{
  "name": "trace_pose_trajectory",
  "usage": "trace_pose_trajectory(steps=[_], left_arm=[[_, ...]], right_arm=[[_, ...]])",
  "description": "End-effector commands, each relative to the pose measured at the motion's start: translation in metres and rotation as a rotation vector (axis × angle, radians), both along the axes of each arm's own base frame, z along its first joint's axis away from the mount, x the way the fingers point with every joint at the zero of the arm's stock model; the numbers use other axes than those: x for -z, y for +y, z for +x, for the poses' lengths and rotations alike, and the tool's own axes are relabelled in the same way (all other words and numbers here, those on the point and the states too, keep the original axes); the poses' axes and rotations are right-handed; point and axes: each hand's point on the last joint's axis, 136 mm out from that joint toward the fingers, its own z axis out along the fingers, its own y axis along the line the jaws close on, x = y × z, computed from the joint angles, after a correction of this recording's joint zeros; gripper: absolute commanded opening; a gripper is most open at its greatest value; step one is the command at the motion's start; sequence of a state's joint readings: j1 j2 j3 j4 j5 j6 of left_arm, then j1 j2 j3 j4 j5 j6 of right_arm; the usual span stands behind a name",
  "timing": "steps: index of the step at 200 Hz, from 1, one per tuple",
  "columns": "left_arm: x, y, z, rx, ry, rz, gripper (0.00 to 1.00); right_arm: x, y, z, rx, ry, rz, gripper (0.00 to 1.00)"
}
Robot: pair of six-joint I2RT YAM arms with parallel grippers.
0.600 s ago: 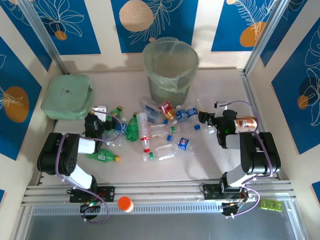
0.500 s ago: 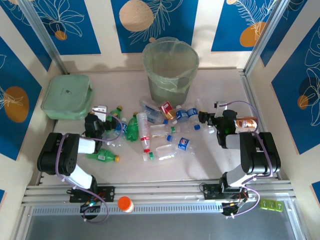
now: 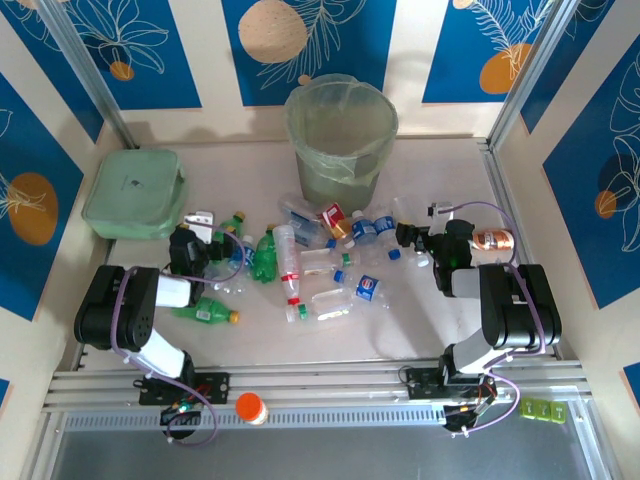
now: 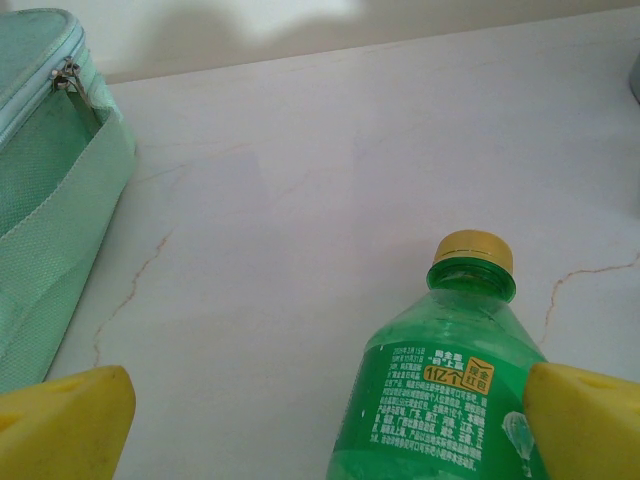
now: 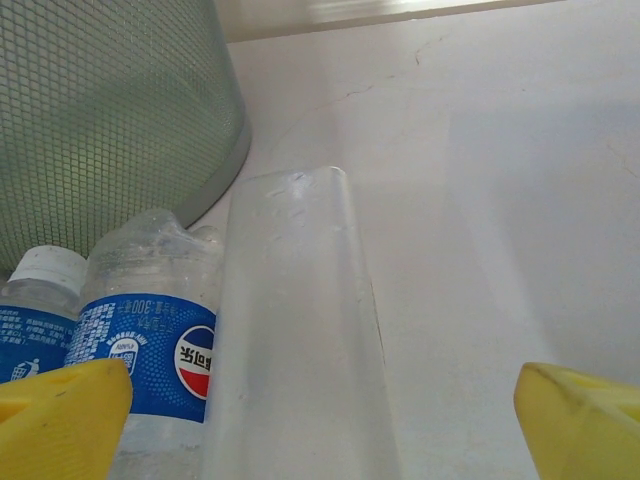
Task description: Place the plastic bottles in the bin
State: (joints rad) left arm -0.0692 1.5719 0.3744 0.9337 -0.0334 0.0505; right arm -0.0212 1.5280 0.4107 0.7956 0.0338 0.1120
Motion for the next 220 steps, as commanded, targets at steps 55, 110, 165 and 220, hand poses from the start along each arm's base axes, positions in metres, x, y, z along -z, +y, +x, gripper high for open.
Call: trace_pose_trajectory(steps=[55,110,165,220], left_arm=[[-0.009,-0.002,0.0,0.013,-0.02,0.011,0.99],[-0.099,-0.01,-0.017,-0.066,-0.224,0.115,0.99],[-0.248,-0.1,-0.067,0.169,-0.487,0.018,0.99],[-0.278,-0.111,-0.146,0.187,-0.071,-0.282,0.99]], right_arm=[[-0.011,0.003,0.003,-0.027,-0.031,0.005,0.99],[-0.104,0.004,-0.013,0.072,-0.132,-0.076,0.99],[-0.207,0.115,-0.082,-0.261,-0.345,-0.148,0.99],[-0.239,0.132,-0.191,-0.297,-0.076,0.04,0.99]])
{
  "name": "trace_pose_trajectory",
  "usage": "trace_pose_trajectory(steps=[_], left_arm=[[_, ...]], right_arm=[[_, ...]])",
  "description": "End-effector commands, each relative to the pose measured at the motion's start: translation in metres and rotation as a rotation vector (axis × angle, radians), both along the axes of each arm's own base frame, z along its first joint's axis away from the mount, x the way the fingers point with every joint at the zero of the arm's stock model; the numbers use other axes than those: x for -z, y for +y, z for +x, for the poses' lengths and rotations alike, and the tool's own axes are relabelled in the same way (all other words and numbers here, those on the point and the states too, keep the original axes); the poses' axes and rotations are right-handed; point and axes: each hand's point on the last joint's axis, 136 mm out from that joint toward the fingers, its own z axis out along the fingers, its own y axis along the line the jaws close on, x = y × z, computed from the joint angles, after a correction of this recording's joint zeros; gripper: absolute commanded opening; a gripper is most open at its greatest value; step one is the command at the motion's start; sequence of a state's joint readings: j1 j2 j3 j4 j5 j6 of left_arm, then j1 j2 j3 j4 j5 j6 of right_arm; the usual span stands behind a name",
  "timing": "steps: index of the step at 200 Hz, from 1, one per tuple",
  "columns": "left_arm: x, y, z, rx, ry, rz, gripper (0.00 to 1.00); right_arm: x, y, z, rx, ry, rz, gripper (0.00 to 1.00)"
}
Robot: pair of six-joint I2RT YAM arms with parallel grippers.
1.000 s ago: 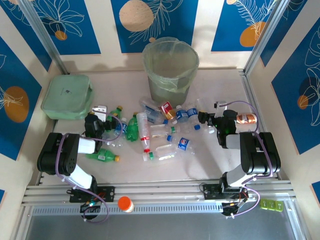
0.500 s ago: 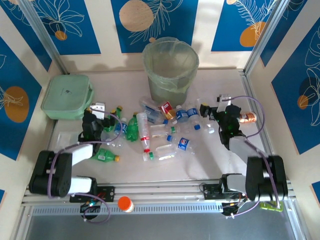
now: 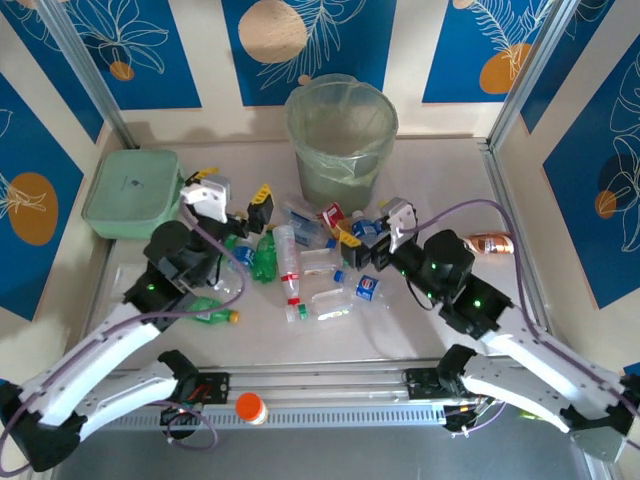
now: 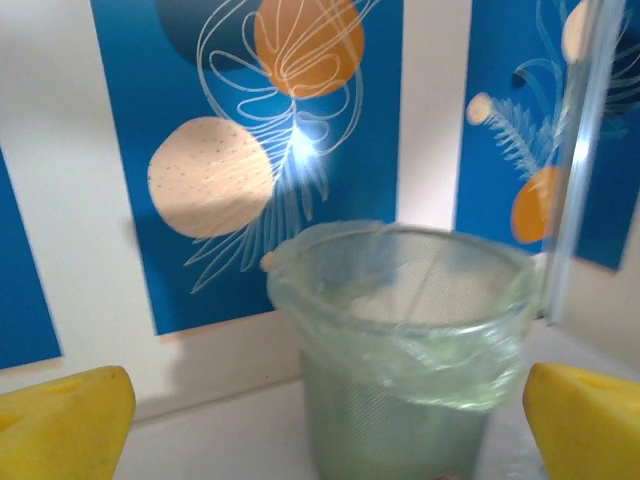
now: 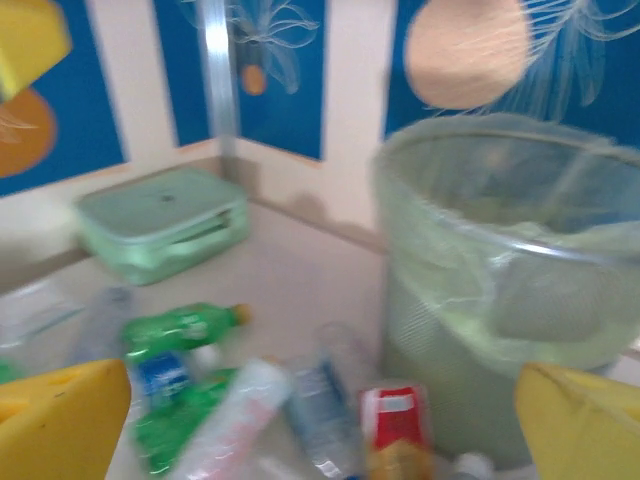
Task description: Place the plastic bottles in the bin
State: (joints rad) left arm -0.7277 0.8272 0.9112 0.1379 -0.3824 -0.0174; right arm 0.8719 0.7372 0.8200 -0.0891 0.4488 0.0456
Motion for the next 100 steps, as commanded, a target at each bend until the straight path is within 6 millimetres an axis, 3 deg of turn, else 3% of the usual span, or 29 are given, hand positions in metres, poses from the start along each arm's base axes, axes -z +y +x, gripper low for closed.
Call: trace_pose_trajectory(steps=[1,27,52,75,89,100], left_arm=[[0.055,0.027,-0.026,-0.045,0.392,-0.025,0.99],[0.069,0.072,-0.049,-0.181,0.486,-0.217,0.99],[0.079,0.083,-0.059,-0.212,0.564,-0.278,0.99],[0.127,0.113,-0.07,-0.462,0.793,-0.243,0.99],[0.153,0.131,-0.083,-0.626,0.934,-0.263,0.99],[0.169,0.135,-0.09,-0.691,1.018,-0.301,0.99]], right_arm=[[0.023,-0.053,-0.021,0.199,0.302,0.041,0.99],[0.027,-0.051,-0.053,0.022,0.444,0.152,1.0],[0.059,-0.082,-0.038,0.3,0.686,0.108,0.98],[0.08,-0.103,-0.033,0.525,0.825,0.051,0.95],[0.088,-0.088,-0.035,0.475,0.875,0.055,0.82],[0.095,-0.075,-0.035,0.435,0.895,0.072,0.78]])
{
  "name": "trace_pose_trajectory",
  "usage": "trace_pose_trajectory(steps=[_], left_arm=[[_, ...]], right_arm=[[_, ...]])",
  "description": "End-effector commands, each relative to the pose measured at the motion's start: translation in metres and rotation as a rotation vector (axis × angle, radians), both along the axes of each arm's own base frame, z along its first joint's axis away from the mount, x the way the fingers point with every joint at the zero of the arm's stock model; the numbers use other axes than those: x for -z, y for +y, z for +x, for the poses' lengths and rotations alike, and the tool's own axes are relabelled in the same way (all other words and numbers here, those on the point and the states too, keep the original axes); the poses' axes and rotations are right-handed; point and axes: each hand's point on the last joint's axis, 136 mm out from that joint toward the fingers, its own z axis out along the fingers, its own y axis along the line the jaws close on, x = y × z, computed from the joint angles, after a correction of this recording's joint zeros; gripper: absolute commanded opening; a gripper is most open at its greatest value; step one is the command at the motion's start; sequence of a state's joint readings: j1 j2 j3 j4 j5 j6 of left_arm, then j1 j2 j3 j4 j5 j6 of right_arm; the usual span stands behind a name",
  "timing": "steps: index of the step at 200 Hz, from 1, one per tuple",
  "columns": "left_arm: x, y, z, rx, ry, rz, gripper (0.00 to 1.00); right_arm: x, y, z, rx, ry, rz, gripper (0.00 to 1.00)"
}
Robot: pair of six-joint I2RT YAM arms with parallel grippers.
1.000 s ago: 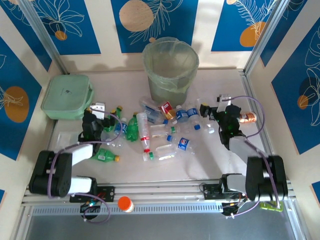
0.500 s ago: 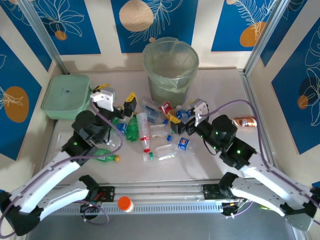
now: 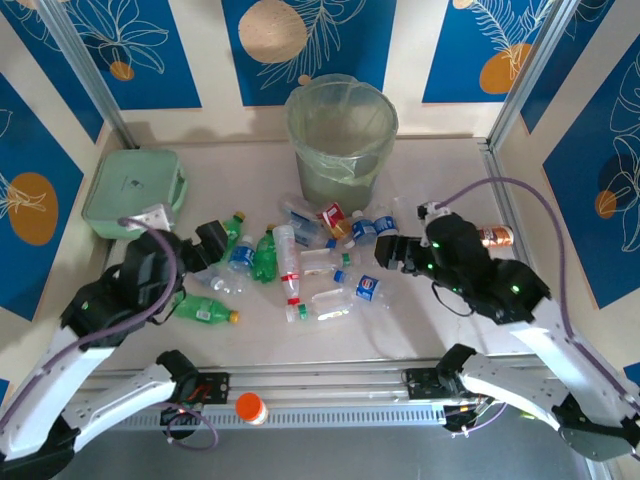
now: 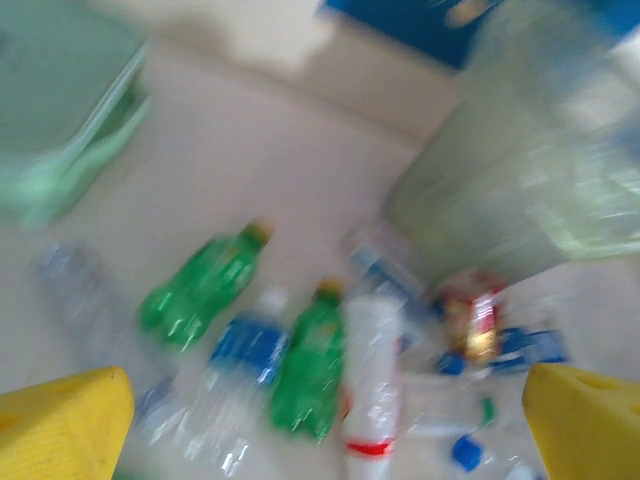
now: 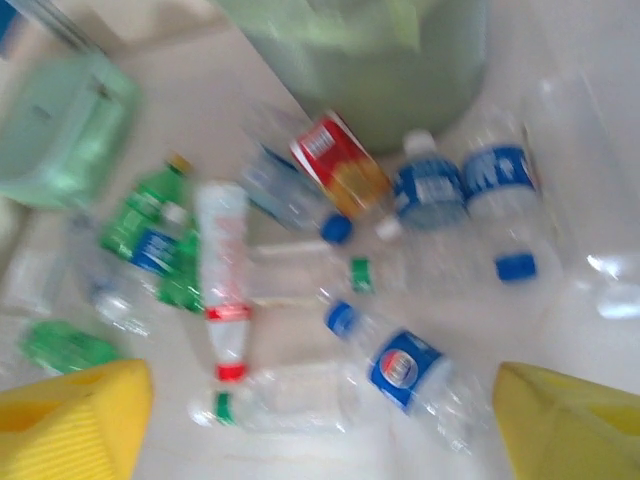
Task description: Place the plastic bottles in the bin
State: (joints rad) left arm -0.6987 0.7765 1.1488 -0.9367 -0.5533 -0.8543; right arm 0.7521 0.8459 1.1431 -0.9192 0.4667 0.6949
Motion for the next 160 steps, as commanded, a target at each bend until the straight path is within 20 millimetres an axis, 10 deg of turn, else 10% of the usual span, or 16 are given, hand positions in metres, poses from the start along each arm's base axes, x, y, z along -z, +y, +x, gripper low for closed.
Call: trace_pose_trajectory(steps=[1,58,160], left_arm=[[0.059,0.044,-0.037,-0.275,0.314,0.013,0.99],[0.154,0.052,-0.063,-0.582,0.698,-0.234,0.99],[0.233,0.06,-0.04,-0.709,0.758,-0.304,0.94]], right_arm=[[0.03,-0.004,-0.018,0.058,0.15,0.016,0.78],[0.075,0.004,-0.008,0.147,0.286,-0.092,0.8],[0.031,0.017,-0.01,-0.005,0.077,0.106,0.8]])
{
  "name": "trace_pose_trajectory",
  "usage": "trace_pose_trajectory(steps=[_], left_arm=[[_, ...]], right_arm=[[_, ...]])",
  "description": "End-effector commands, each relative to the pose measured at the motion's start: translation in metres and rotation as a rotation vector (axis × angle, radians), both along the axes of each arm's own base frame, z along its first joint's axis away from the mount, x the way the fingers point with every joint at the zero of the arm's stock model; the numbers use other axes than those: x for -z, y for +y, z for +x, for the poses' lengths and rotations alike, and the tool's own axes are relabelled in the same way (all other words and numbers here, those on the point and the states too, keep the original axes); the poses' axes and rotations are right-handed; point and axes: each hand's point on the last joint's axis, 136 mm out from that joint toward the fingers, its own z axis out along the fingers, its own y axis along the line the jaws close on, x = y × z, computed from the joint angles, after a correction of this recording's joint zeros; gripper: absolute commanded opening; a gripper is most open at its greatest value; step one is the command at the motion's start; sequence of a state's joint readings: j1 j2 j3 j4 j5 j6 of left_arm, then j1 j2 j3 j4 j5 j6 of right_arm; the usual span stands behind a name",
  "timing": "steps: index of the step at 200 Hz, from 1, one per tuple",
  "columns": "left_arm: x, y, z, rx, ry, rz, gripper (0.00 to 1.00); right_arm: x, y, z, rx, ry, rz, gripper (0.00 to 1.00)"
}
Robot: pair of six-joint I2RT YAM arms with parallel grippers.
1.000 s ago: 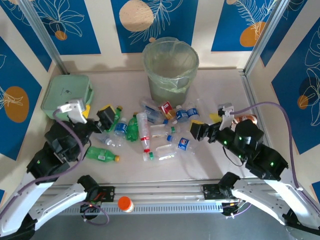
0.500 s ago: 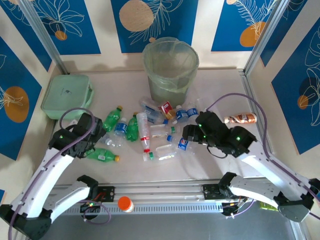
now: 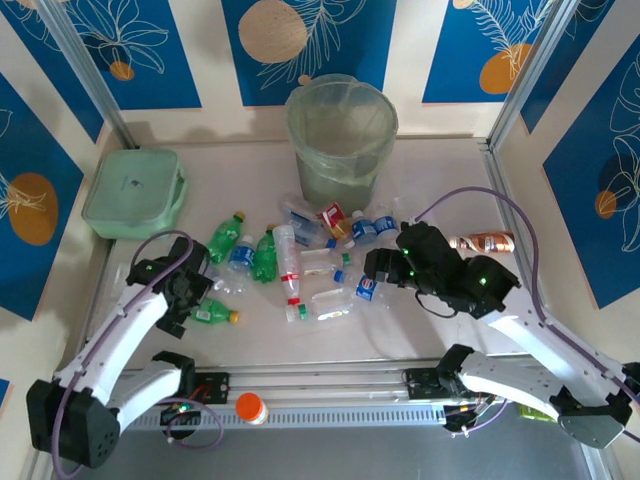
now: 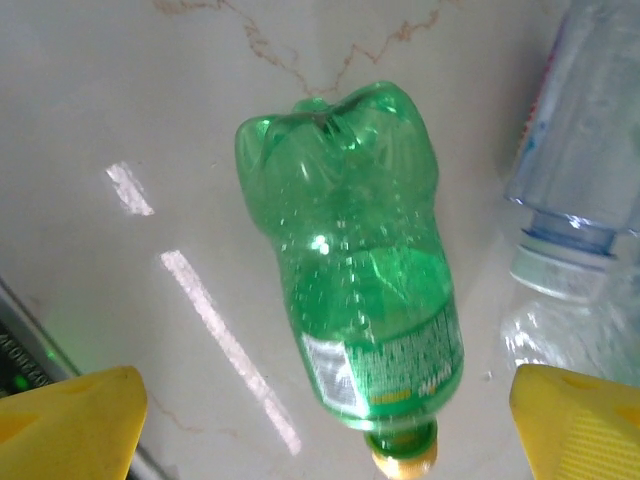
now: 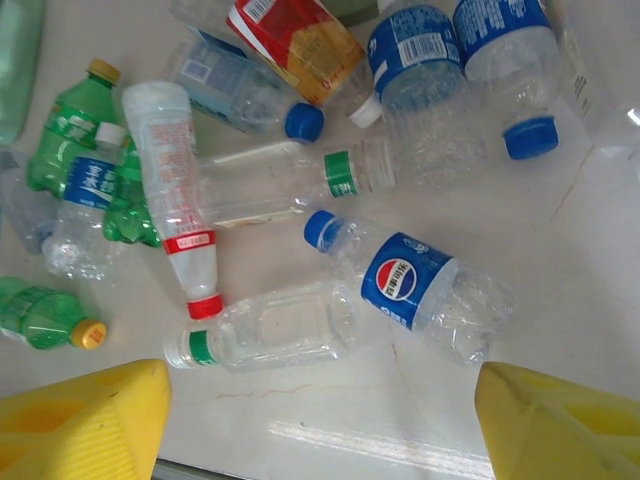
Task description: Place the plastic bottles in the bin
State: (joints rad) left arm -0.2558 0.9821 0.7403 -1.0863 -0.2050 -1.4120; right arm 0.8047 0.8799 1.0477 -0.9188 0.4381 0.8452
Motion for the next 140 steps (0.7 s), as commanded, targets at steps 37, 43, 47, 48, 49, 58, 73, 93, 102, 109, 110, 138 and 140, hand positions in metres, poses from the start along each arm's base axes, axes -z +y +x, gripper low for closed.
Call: trace_pose_trajectory(steps=[37,43,47,48,49,58,73,93,102,109,110,138,140], left_arm=[[0.042,0.012,0.019,-0.048,0.023,0.013,0.92],[0.048,0.011,0.019,-0.055,0.026,0.006,0.92],[0.05,0.011,0.019,-0.061,0.026,0.003,0.92],[0.05,0.01,0.02,-0.062,0.025,0.001,0.92],[0.051,0.01,0.02,-0.064,0.025,0.001,0.92],[0.056,0.009,0.024,-0.069,0.012,-0.01,0.92],[0.062,0.01,0.03,-0.072,-0.009,-0.003,0.93],[0.067,0.014,0.034,-0.09,-0.001,0.014,0.92],[0.069,0.015,0.033,-0.094,0.005,0.016,0.9],[0.07,0.016,0.034,-0.095,0.004,0.016,0.87],[0.07,0.015,0.034,-0.095,0.004,0.015,0.87],[0.07,0.018,0.032,-0.1,-0.016,0.023,0.77],[0.07,0.018,0.031,-0.099,-0.017,0.024,0.77]], right_arm=[[-0.021,-0.001,0.002,-0.034,-0.071,0.102,0.79],[-0.02,0.0,0.002,-0.041,-0.069,0.098,0.79],[-0.02,0.0,0.002,-0.046,-0.07,0.099,0.79],[-0.02,0.0,0.002,-0.046,-0.07,0.099,0.79],[-0.02,0.0,0.002,-0.047,-0.071,0.099,0.8],[-0.02,0.003,0.003,-0.068,-0.073,0.106,0.79],[-0.023,0.01,0.004,-0.112,-0.073,0.119,0.79],[-0.027,0.013,0.006,-0.122,-0.077,0.122,0.79],[-0.029,0.014,0.007,-0.129,-0.079,0.125,0.79],[-0.029,0.016,0.007,-0.137,-0.077,0.126,0.78],[-0.029,0.016,0.007,-0.138,-0.077,0.125,0.78],[-0.023,0.012,0.012,-0.12,-0.078,0.084,0.78],[-0.023,0.011,0.013,-0.11,-0.08,0.078,0.79]])
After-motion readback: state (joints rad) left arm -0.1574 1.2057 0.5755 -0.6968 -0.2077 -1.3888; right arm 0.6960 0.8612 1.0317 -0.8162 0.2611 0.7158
